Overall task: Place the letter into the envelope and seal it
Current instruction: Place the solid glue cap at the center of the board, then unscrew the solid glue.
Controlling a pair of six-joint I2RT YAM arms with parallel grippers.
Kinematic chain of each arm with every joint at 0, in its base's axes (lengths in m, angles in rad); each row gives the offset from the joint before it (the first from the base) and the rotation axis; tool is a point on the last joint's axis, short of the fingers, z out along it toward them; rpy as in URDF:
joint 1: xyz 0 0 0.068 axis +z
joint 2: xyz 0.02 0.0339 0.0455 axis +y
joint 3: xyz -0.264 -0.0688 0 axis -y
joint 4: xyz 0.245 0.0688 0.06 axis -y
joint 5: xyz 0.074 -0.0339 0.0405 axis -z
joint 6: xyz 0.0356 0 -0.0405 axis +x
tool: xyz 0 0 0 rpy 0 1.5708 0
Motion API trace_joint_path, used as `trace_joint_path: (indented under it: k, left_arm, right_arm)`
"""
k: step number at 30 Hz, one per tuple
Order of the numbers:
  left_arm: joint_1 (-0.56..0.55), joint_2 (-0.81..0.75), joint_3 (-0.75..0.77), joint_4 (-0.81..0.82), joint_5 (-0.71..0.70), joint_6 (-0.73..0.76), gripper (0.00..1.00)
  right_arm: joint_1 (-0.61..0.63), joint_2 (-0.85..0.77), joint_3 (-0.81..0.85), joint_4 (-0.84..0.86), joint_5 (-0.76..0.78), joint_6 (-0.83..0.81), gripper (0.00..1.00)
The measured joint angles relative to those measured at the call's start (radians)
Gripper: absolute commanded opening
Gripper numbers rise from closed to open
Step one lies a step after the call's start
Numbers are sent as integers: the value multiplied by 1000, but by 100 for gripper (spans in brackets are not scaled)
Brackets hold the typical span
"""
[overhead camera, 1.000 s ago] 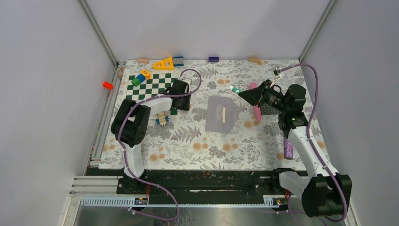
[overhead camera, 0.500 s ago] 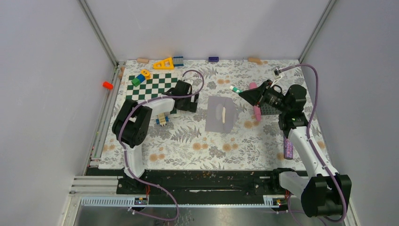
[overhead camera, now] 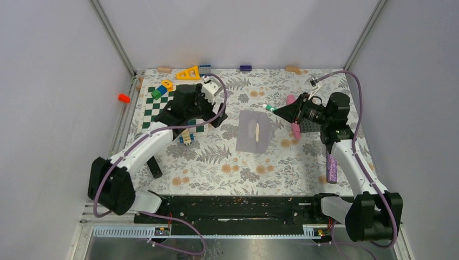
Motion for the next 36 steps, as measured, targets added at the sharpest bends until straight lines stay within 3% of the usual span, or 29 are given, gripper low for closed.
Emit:
trace_joint_path:
  k: [7, 12, 18, 31, 36]
  left_arm:
    - [-4, -64, 53, -161, 380, 260, 99]
    - [-27, -67, 57, -250, 541, 377, 99]
    - [-87, -89, 56, -260, 603, 399, 99]
    - [-168, -87, 62, -284, 670, 397, 99]
    - [-204, -43, 88, -291, 655, 384, 92]
  right_arm:
    - [7, 79, 26, -44, -99, 2, 12]
    - [61, 82, 33, -121, -168, -50, 14]
    - [153, 82, 36, -216, -237, -143, 17]
    - [232, 131, 36, -260, -285, -225, 20]
    - [255, 145, 36, -271, -286, -244, 20]
